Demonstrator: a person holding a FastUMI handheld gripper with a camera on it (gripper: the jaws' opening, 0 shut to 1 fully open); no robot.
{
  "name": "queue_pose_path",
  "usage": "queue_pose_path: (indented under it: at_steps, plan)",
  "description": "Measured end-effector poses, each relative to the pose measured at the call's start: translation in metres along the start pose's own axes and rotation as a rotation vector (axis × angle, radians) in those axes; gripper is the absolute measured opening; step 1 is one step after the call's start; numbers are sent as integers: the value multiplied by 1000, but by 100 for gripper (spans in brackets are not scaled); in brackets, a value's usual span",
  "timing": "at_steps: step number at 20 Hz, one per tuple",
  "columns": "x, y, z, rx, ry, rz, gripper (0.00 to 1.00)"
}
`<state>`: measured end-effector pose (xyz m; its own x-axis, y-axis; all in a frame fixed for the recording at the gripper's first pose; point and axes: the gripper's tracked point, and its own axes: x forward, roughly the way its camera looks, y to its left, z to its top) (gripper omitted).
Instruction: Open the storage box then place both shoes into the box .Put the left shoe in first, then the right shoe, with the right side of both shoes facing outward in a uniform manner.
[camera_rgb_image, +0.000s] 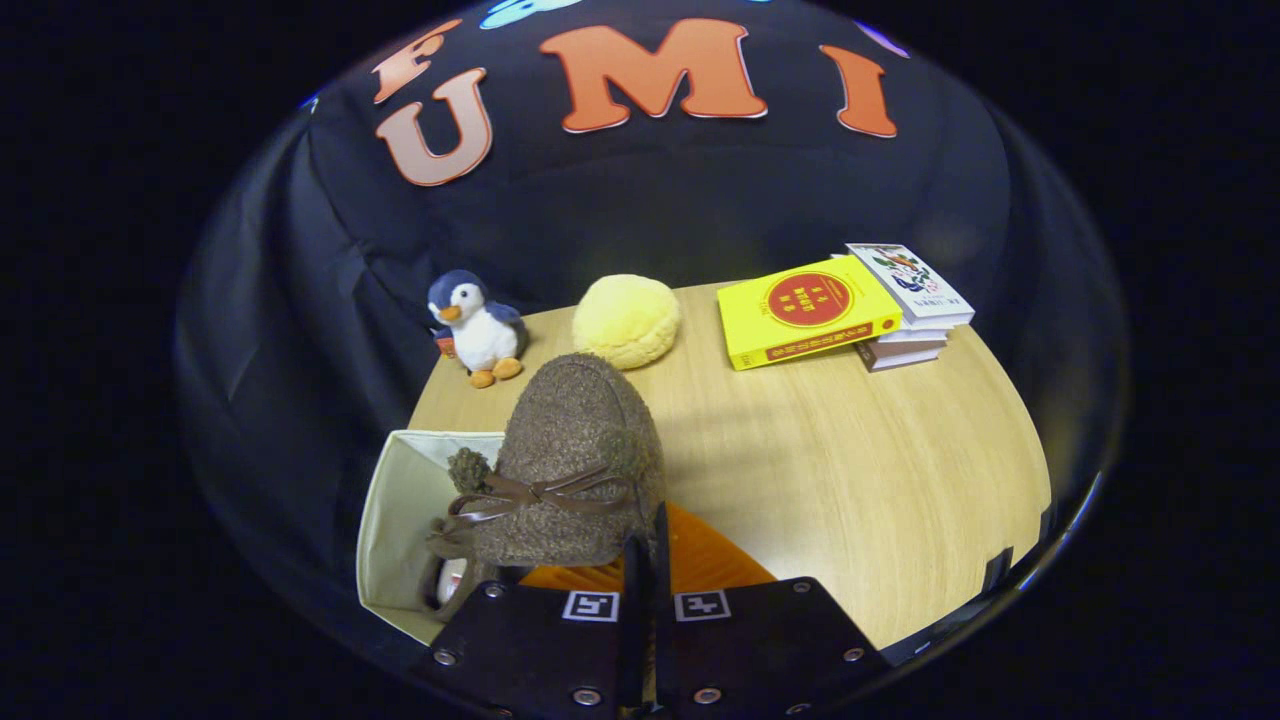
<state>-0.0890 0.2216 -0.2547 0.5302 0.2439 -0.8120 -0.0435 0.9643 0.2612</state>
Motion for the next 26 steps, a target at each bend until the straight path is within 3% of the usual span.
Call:
queue_pose_path:
  at_steps: [8,10,14,19,23,26]
  plan:
    - [18,91,-33,-30,59,23,6]
    - [22,96,-28,-43,34,-6,6]
    - [25,123,-41,-29,66,33,6]
    - [38,114,-73,-62,143,-18,6]
    - [25,126,-91,-52,209,71,26]
    - [9,135,-77,-87,166,145,42]
